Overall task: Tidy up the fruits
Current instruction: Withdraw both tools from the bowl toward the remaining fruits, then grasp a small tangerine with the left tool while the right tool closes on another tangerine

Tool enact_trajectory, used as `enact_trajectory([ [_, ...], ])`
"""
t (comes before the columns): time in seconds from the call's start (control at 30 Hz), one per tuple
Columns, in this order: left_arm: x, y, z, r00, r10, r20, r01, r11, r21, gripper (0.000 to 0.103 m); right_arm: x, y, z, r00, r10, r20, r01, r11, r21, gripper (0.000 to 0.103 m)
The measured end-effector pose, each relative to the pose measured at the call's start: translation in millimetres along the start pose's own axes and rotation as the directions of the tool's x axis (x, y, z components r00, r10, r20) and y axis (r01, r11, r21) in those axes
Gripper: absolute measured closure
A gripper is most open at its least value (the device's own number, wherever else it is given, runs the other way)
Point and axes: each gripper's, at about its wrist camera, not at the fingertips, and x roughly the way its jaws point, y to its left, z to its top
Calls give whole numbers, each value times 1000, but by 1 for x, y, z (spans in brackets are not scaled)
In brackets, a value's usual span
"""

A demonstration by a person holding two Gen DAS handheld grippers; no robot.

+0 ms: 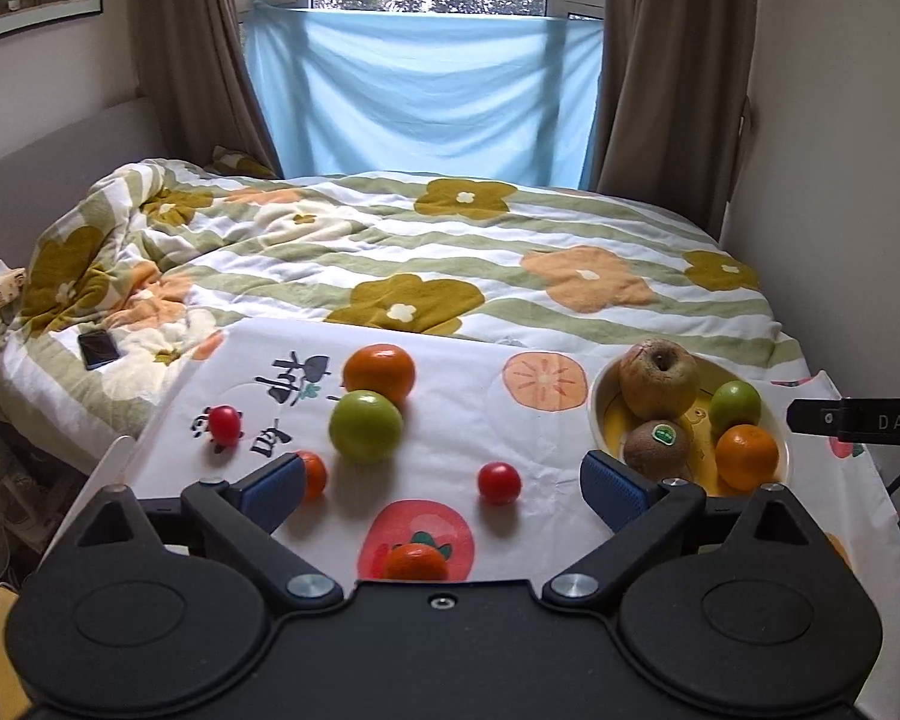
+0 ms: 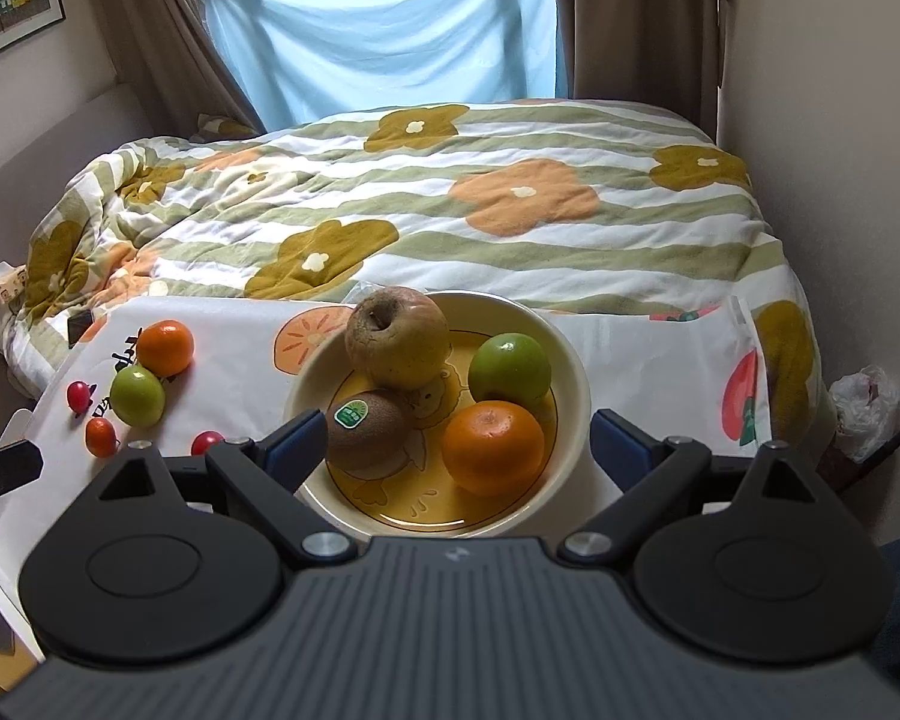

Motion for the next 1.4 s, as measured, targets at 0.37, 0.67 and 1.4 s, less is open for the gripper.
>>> enact_trajectory([
  [0.37,-11,75,-2,997,76,-10,-76,997,31,2,-1,72,-18,996,66,-60,-68,997,-27,0],
  [0.67,17,118,11,996,-49,-75,63,977,204,2,8,136,-36,992,74,-107,-65,994,88,0],
  [1.4,153,126,1,885,-312,-347,461,699,546,32,58,219,-76,987,-85,-137,133,909,394,0],
])
